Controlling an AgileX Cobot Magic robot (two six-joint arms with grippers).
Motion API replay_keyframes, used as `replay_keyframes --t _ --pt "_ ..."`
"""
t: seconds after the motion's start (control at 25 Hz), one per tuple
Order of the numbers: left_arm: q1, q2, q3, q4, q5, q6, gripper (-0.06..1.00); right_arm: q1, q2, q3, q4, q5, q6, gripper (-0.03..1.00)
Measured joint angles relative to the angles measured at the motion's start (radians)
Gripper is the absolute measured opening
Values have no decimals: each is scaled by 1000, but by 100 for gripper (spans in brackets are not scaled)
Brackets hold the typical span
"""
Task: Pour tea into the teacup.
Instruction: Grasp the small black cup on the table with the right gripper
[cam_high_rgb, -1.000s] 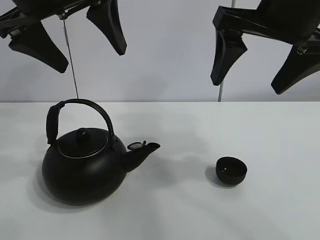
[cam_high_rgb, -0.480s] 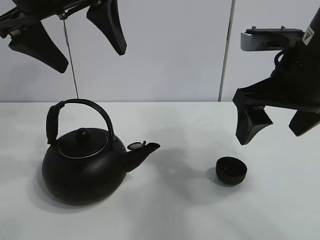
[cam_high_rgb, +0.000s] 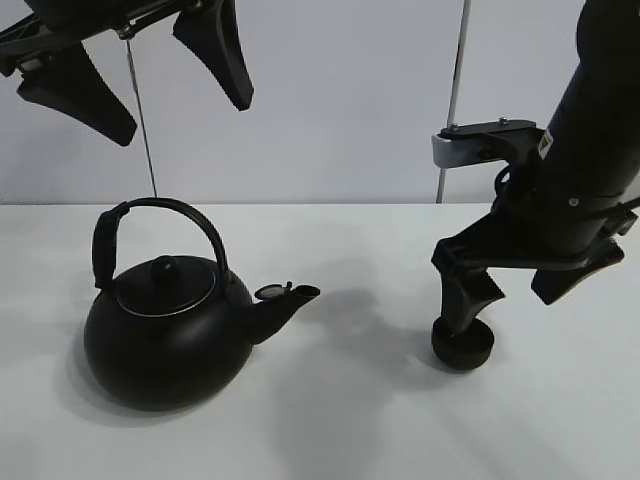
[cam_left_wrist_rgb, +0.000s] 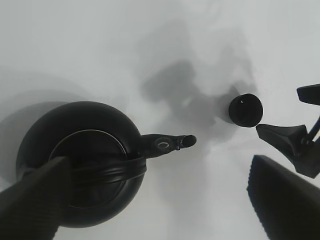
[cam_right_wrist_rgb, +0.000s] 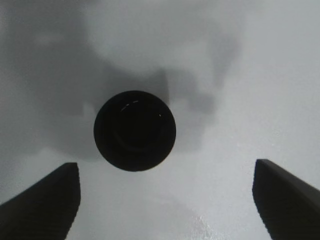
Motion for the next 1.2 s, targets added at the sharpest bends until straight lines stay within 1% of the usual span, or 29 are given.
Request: replay_keyframes --t 0.2,0.4,0.6,0.68,0.8,0.88,1.04,1.2 --pt "0 0 0 0 0 0 68 0 68 -64 23 -2 -54 64" --pt "0 0 0 0 0 0 68 0 121 -81 72 3 -119 64" --pt "0 0 0 0 0 0 68 24 146 -84 75 3 -133 64" --pt "0 0 0 0 0 0 68 38 160 -84 70 2 -133 61" --pt "0 0 0 0 0 0 68 46 181 -84 52 2 -107 55" --pt "0 0 0 0 0 0 68 46 184 -84 11 1 -71 52" --pt "0 0 0 0 0 0 68 46 185 -84 -42 0 -5 40" --pt "0 0 0 0 0 0 68 46 185 -84 -53 -12 5 40"
